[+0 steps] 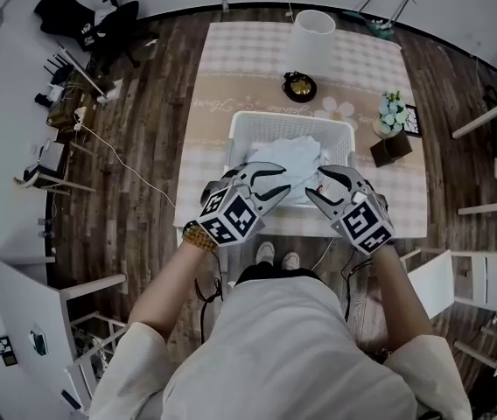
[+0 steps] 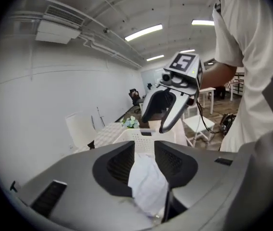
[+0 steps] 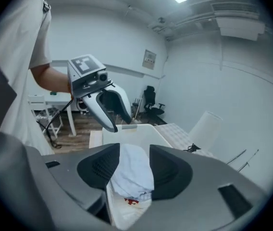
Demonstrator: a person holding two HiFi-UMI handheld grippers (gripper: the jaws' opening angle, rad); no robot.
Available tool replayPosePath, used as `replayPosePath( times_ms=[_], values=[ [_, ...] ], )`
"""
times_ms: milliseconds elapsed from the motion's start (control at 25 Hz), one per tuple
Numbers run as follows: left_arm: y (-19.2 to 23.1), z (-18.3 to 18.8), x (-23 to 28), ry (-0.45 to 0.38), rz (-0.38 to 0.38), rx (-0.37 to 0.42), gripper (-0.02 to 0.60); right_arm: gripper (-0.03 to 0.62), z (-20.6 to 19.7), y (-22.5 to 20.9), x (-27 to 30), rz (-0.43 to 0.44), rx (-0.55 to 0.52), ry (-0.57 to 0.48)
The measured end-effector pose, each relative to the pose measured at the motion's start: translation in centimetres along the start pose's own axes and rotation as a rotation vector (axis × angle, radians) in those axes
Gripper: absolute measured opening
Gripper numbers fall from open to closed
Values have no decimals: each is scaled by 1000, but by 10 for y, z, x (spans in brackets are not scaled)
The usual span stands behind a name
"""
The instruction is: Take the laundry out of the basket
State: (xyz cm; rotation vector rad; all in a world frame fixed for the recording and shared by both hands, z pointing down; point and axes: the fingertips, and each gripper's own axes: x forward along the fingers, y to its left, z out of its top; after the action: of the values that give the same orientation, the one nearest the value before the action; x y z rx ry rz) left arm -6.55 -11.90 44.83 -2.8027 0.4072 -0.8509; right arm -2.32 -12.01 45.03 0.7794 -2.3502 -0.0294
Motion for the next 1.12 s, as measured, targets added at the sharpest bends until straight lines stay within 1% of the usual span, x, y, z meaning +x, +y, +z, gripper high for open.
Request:
replayPosePath(
  times_ms=[40,120,160,200,240,360,440,520,560,760,800,920,1120],
  values=[
    [1,-8,9,43,-29,20,165,221,-6,-1,9,31,-28,41],
    [4,-24,26,127,-83,58,174,249,-18,-3,28,89,-76,116],
    [5,-31,34,165,-104,79,185,275,-25,-4,38,115,-95,150],
    [7,-38,42,198,-123,98,186,280,-31,-5,47,138,-110,181],
    [9,-44,49,228,-143,114,187,304,-37,-7,55,158,-122,210],
    [11,-64,73,314,-200,158,206,310,-55,-11,78,205,-153,291],
    [12,-81,87,376,-230,187,214,326,-67,-11,92,238,-177,345],
    [14,-96,98,425,-257,198,225,334,-77,-11,104,266,-196,388],
    [14,-103,102,445,-271,196,234,342,-82,-11,111,276,-203,405],
    [12,-139,122,531,-331,180,249,344,-107,-9,140,322,-233,485],
    [13,-144,125,542,-337,176,255,354,-113,-9,146,331,-240,499],
    [15,-160,134,574,-352,174,255,354,-131,-8,162,356,-259,540],
    [7,-182,148,619,-372,204,255,354,-157,-1,182,380,-268,584]
  ],
)
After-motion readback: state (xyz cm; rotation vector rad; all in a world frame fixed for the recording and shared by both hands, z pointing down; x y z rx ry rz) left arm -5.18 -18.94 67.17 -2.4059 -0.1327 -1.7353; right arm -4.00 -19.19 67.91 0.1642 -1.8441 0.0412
